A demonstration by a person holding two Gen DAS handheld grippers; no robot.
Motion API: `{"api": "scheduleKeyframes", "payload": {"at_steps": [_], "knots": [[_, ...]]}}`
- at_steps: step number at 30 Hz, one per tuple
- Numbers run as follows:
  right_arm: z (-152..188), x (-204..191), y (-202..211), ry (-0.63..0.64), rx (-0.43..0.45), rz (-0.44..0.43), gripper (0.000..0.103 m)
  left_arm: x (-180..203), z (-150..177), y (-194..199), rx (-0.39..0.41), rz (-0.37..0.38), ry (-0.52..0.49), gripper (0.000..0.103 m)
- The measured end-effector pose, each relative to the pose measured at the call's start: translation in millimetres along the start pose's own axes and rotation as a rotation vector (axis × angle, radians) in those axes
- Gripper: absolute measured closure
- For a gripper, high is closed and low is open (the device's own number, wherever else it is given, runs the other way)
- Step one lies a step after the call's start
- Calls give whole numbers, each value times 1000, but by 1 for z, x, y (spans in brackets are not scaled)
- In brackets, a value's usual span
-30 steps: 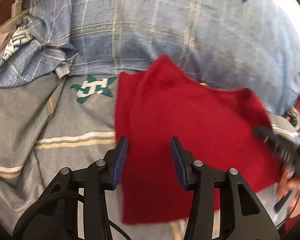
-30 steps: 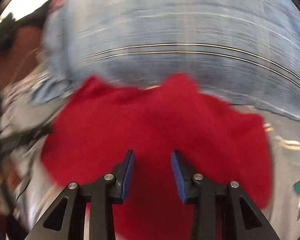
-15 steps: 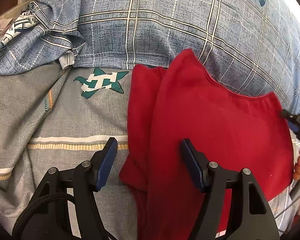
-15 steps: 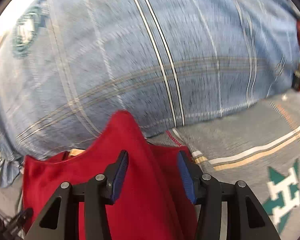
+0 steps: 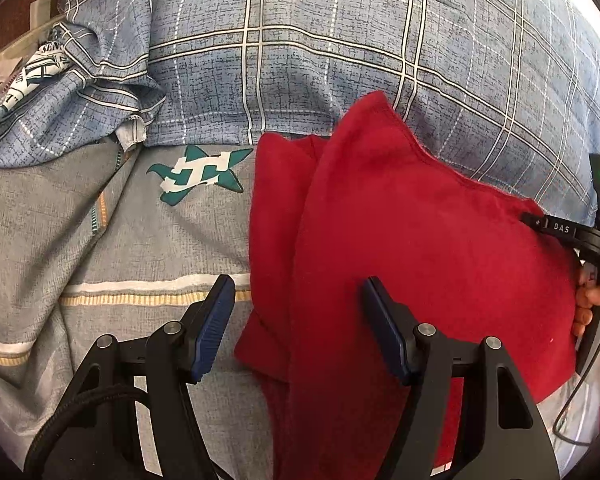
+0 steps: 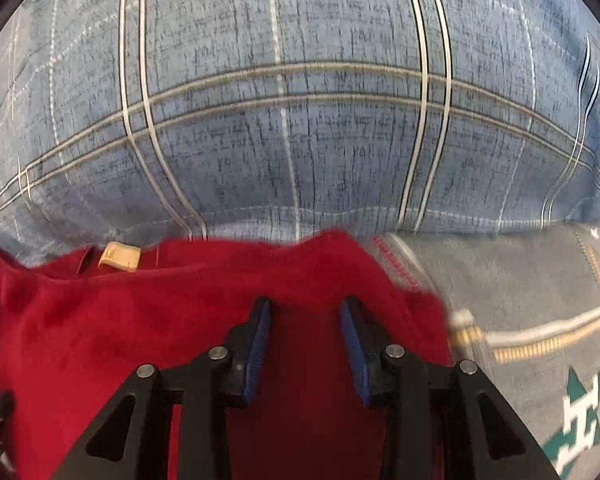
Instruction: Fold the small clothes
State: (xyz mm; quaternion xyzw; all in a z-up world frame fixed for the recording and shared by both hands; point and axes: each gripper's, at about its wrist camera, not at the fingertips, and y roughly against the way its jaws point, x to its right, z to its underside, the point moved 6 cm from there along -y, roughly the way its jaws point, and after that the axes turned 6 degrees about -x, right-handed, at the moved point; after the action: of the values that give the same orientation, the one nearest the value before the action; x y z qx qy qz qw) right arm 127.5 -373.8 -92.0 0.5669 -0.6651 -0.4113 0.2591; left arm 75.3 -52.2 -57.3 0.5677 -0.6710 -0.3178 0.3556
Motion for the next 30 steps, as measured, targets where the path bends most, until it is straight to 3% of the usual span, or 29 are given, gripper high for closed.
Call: {"api": "scheduleKeyframes", "payload": {"at_steps": [5, 10, 14, 18, 24, 30], "knots": [[6, -5, 18, 9, 6, -1, 66, -1, 1, 0, -8, 11, 6, 36], [33, -2, 81, -8, 111, -52, 60, -1, 2, 1, -11, 16, 13, 36], [68, -4, 69, 23, 37, -48, 59, -1, 3, 3, -10, 16, 19, 36], [68, -6, 79, 50, 32, -29, 60, -1, 4, 6, -7, 14, 17, 36], [63, -36, 114, 63, 76, -132, 57, -1, 5, 8, -4, 12, 18, 36], [51, -97, 100, 134, 63, -261, 57, -5, 12, 16, -19, 25, 17, 36]]}}
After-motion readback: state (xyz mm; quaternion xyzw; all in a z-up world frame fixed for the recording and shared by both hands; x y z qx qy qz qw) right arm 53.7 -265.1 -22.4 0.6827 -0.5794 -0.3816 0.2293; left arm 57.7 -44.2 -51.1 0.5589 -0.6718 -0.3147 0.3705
